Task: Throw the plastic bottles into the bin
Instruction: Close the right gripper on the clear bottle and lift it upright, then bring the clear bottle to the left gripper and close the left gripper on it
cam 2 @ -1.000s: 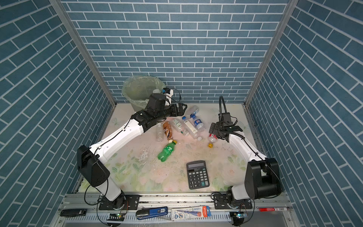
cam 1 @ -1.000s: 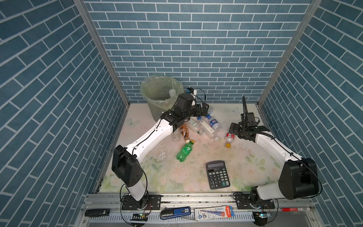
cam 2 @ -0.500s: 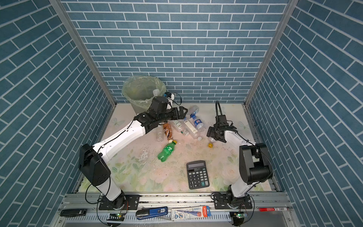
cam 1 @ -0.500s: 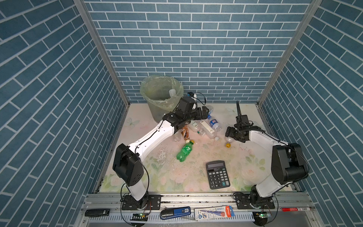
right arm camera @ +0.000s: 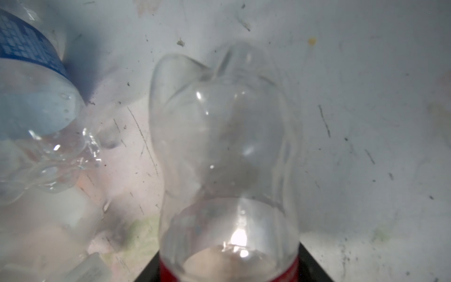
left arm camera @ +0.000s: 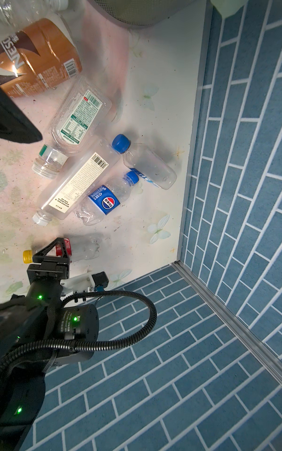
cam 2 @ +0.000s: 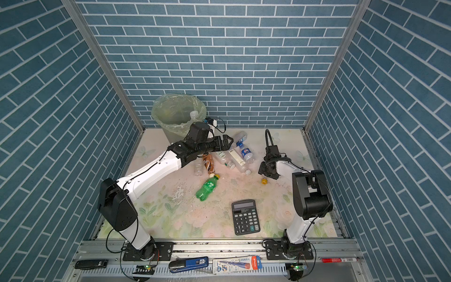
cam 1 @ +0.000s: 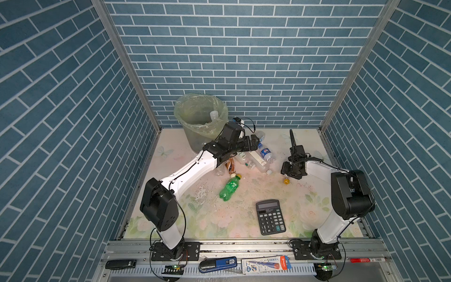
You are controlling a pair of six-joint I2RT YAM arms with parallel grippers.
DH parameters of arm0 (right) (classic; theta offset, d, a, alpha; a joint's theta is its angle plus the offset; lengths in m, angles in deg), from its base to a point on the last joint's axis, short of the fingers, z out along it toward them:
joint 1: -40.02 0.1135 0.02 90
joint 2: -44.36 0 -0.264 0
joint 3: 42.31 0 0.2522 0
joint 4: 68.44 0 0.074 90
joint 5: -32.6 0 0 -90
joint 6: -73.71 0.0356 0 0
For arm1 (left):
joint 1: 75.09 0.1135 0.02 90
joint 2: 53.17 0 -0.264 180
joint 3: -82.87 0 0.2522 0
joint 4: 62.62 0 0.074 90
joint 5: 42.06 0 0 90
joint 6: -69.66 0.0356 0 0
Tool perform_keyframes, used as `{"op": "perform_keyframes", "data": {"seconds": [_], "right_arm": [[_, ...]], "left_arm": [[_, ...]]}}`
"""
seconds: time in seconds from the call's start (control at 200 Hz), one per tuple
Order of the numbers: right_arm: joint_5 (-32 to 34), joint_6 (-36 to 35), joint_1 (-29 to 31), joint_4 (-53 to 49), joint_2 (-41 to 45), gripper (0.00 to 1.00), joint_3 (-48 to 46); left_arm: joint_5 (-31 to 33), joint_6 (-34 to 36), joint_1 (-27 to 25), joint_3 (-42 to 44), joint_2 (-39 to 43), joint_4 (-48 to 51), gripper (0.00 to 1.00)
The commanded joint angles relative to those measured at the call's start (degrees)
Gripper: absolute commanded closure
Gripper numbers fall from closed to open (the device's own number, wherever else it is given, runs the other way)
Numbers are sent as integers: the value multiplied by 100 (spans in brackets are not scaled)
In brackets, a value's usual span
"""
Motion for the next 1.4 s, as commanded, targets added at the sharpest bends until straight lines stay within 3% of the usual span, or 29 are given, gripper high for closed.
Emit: {"op": "perform_keyframes", "data": {"seconds": [0.0, 0.445, 0.605, 1.04, 1.395], "right_arm": [[7, 13, -14, -33, 139, 46, 121], [-296, -14, -5, -224, 963, 50, 347], [-955, -121, 83, -8, 1353, 51, 387], [-1164, -1010, 1146, 666, 2063, 53, 428], [-1627, -1110, 1427, 1068, 2182, 53, 440]], "left_arm": [[-36, -32, -15, 69, 7, -51, 1], [-205, -248, -6, -73, -72, -73, 1], [-426, -317, 63, -116, -136, -121, 1], [-1191, -764, 332, -175, -374, -268, 1], [-1403, -899, 332, 40, -428, -553, 1]]}}
